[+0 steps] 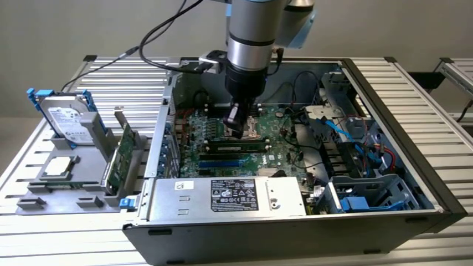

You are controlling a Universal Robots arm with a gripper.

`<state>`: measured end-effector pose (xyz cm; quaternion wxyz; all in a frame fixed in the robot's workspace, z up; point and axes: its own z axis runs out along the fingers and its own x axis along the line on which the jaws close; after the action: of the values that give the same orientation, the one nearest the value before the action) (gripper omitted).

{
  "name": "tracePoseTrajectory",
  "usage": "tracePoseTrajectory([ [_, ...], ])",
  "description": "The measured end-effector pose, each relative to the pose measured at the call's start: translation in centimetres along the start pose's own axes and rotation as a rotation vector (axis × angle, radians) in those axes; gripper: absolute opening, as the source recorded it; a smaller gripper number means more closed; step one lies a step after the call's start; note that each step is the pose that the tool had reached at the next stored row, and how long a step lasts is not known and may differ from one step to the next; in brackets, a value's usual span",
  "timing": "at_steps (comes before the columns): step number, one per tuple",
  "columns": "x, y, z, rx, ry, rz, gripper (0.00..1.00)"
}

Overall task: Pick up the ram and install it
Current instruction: 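Press down the ram until it locks into place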

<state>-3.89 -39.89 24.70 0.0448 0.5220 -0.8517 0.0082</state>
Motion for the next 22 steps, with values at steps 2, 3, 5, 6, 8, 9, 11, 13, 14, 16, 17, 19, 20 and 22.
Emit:
tracePoseTrajectory([
  [2,0.0,0.0,-0.21,0.0008,-0.0021,0.022,0.11],
  [3,0.0,0.01,-0.31,0.0014,-0.0032,0.033,0.11],
  [5,0.0,0.02,-0.49,0.003,-0.0058,0.055,0.11],
  [6,0.0,0.02,-0.58,0.004,-0.007,0.066,0.11],
  [8,0.0,0.03,-0.76,0.0059,-0.0097,0.088,0.11],
  [9,0.0,0.04,-0.84,0.0066,-0.0109,0.099,0.11],
  [11,0.1,0.05,-0.97,0.0078,-0.0133,0.122,0.11],
  [13,0.1,0.05,-1.12,0.009,-0.0156,0.145,0.11],
  [14,0.1,0.06,-1.19,0.0095,-0.0167,0.157,0.11],
  [16,0.1,0.07,-1.31,0.0102,-0.0188,0.18,0.11],
  [17,0.1,0.07,-1.37,0.0103,-0.0197,0.192,0.11],
  [19,0.1,0.07,-1.47,0.0101,-0.0212,0.215,0.11],
  [20,0.1,0.07,-1.52,0.01,-0.0219,0.227,0.11],
  [22,0.1,0.08,-1.6,0.0099,-0.0235,0.252,0.11],
])
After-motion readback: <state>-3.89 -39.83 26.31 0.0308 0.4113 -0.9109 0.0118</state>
